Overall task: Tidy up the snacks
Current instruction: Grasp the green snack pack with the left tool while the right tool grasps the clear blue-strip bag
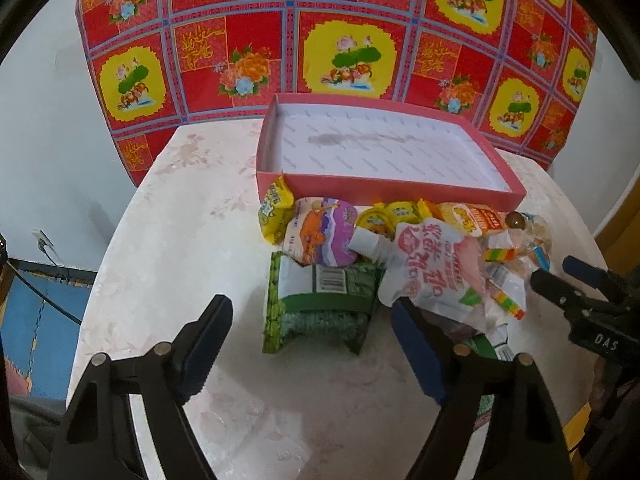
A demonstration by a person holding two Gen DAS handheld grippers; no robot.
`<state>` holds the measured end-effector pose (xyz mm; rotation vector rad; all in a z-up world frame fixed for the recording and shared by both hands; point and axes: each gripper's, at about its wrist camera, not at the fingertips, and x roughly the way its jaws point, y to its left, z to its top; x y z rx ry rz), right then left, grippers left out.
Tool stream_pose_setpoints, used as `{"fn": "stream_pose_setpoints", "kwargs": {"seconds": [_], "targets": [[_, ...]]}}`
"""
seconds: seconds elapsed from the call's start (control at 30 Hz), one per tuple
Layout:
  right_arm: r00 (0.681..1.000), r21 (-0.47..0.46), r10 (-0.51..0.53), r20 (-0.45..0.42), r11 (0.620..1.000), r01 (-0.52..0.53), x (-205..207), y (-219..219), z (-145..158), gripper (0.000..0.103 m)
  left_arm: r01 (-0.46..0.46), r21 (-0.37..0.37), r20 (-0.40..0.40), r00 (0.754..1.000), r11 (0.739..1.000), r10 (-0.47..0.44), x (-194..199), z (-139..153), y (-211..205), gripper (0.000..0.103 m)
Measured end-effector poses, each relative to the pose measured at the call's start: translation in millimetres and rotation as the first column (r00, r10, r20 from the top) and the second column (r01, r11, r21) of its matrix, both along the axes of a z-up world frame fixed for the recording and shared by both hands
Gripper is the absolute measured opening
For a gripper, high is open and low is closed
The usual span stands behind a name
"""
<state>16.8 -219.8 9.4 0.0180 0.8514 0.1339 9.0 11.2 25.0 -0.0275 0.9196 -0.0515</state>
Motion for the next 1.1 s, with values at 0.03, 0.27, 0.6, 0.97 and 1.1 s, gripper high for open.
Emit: {"fn": "stream_pose_setpoints", "kwargs": {"seconds": [0.03, 0.27, 0.6, 0.97, 1.1], "targets": [[1.0, 0.003, 0.0, 0.003, 1.0, 0.0, 1.1, -0.8, 0.6, 0.089, 0.0, 0.004, -0.005, 1.0, 1.0, 0.0, 1.8, -1.2, -0.2, 0.084], [1.0, 0.027, -0.008, 0.02, 1.0, 0.008, 7.1, -6.9, 5.0, 0.086, 0.016, 0.008, -0.016, 1.0, 1.0, -0.016, 9.2, -5.7, -3.6, 0.072], [1.0, 0.059, -0.011, 0.001, 0.998, 0.011, 15.1, -12.4, 0.6, 0.083, 0.041, 0.004, -0.036, 0.998, 0.999, -0.041, 15.7, -14.0, -7.1, 0.061], [0.999, 0.107, -0.031, 0.014, 0.994, 0.029, 24.3, -20.9, 8.1, 0.083, 0.048, 0.005, -0.031, 0.998, 0.999, -0.048, 17.0, -14.6, -8.7, 0.06], [0.998, 0.142, -0.065, 0.021, 0.988, 0.062, 23.4, -30.1, 13.9, 0.078, 0.041, -0.012, -0.035, 0.999, 0.999, -0.041, 16.4, -13.7, -6.4, 0.056]]}}
